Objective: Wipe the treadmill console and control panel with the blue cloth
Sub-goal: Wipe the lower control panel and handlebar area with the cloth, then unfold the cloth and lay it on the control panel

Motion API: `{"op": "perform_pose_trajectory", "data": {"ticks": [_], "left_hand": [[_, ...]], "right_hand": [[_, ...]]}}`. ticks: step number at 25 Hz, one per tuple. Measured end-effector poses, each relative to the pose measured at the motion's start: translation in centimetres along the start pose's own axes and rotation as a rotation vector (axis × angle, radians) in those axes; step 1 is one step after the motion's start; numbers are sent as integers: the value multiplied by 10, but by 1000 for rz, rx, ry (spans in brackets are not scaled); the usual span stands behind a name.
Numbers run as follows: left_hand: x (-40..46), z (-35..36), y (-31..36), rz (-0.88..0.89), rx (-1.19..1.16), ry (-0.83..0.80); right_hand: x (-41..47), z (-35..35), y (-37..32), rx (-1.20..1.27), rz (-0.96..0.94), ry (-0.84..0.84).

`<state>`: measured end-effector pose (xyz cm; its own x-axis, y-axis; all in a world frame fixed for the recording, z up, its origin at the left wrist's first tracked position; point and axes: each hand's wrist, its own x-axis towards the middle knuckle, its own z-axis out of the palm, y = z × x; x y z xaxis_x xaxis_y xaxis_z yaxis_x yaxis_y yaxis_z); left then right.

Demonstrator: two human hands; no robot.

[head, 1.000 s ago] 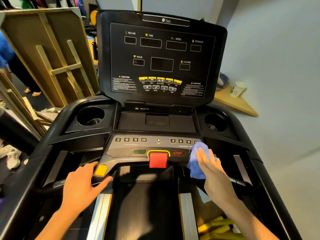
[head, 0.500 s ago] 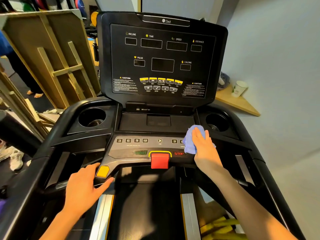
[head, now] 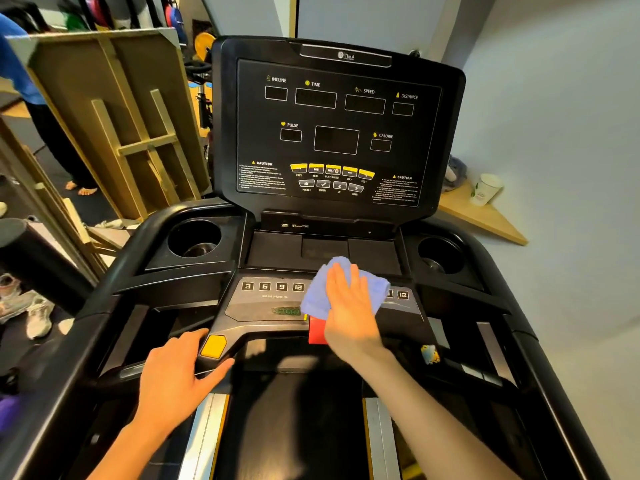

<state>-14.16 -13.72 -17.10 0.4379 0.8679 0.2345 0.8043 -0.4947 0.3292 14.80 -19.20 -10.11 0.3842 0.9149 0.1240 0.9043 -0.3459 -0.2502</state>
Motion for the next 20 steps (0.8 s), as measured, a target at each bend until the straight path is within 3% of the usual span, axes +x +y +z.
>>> {"op": "perform_pose_trajectory", "data": {"ticks": [2,5,11,14,17,20], "left_hand": [[0,-1,-1,-9,-12,-4],[-1,-4,0,-10,-20,-17],[-1,-10,2,-39,-24,-81],[5,-25,4,-58,-105,-193],[33,-42,11,-61,-101,-102],[89,-59,29,26,-187,-50]], "right_hand": [[4,-13,-35,-5,25,-51],[-6,7,-59,-50,-165,-253],[-7,21,-71,-43,-344,-277],[-6,1,-59,196,-322,-309],[-5,-22,-42,408,-185,-50],[10,-39,-19,350,-60,95]]}}
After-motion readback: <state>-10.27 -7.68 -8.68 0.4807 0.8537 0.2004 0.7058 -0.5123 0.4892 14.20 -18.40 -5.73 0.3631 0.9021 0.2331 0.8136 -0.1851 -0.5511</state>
